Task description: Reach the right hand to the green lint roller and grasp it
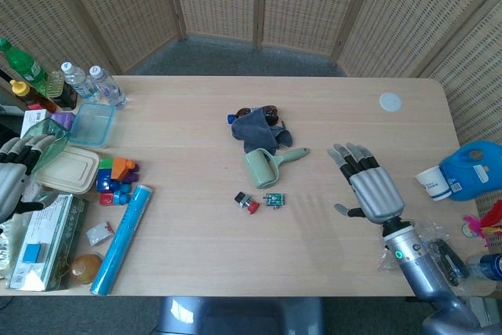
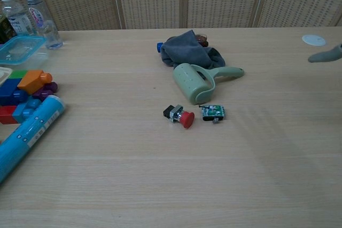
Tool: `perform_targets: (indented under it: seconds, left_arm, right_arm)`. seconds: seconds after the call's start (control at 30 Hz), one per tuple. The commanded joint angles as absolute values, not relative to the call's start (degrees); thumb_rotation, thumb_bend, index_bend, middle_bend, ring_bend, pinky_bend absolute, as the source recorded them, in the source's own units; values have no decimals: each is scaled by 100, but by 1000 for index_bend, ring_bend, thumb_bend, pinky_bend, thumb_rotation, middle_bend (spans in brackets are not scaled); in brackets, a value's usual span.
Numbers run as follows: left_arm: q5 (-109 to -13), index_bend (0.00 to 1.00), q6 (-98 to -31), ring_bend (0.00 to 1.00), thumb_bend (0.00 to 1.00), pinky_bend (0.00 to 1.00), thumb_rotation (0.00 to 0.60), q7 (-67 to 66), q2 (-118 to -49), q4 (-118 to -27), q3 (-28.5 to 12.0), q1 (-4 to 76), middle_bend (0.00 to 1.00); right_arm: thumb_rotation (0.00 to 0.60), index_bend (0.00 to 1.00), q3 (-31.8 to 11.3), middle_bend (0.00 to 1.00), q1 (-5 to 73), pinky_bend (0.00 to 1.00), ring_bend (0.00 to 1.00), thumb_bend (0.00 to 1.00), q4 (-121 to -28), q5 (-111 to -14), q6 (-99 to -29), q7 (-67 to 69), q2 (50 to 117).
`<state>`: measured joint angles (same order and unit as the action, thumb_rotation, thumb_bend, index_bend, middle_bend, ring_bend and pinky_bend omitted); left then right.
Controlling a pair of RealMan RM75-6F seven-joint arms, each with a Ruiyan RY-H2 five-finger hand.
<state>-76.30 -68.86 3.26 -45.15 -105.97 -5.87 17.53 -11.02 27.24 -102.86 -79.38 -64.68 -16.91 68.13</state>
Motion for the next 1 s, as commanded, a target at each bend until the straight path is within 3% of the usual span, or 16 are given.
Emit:
perform_targets:
  seconds: [0.03, 0.5, 1.0]
  left_arm:
    - [-7701, 0, -6896, 0, 314, 0, 600, 372, -4471, -10642, -553, 1721, 0]
    - [-7788, 0, -6952, 0, 315, 0, 600, 359, -4359, -10780, -472, 1610, 0]
    - [-7789, 0, -6831, 0, 316, 0, 600, 302, -4381, -10811, -502, 1696, 0]
  right_arm:
    - [583, 0, -1263, 0, 3163, 0, 0, 159, -9807, -7705, -5994, -1577, 7187]
    - [600, 0, -1313, 0, 4416, 0, 0, 228, -7263, -7571, -4686, -709, 8738]
    - [600, 0, -1203, 0, 5269, 0, 0, 266, -5965, -7456, -3676, -448, 9617]
